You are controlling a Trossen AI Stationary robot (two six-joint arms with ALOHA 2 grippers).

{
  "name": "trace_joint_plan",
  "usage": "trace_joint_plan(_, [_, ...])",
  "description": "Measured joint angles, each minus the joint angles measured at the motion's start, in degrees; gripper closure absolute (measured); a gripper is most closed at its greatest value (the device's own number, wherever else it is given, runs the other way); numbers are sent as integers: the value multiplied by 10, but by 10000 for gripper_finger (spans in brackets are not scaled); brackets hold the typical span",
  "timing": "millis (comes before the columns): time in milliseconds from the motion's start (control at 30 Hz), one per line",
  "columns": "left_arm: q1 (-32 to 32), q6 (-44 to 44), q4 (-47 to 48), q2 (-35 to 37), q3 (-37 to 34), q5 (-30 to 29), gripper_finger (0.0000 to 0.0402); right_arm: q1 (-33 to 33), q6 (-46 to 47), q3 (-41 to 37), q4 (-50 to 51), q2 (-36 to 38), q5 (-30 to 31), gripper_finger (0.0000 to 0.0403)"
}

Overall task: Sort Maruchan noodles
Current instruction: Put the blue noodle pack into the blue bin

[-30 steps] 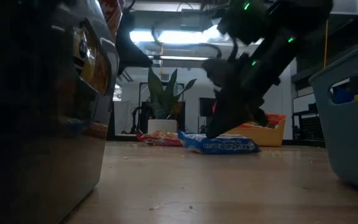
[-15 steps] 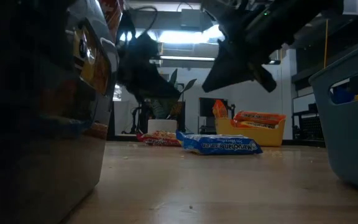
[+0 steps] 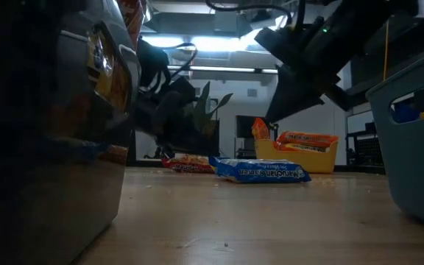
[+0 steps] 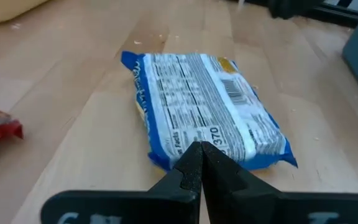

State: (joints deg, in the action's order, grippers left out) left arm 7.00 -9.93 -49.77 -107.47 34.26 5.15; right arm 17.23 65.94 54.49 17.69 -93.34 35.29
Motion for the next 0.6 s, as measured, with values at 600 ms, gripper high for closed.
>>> trace_joint_plan(600, [3,43,60,-21,43,-41,402,0,43,0,70,0,-4,303])
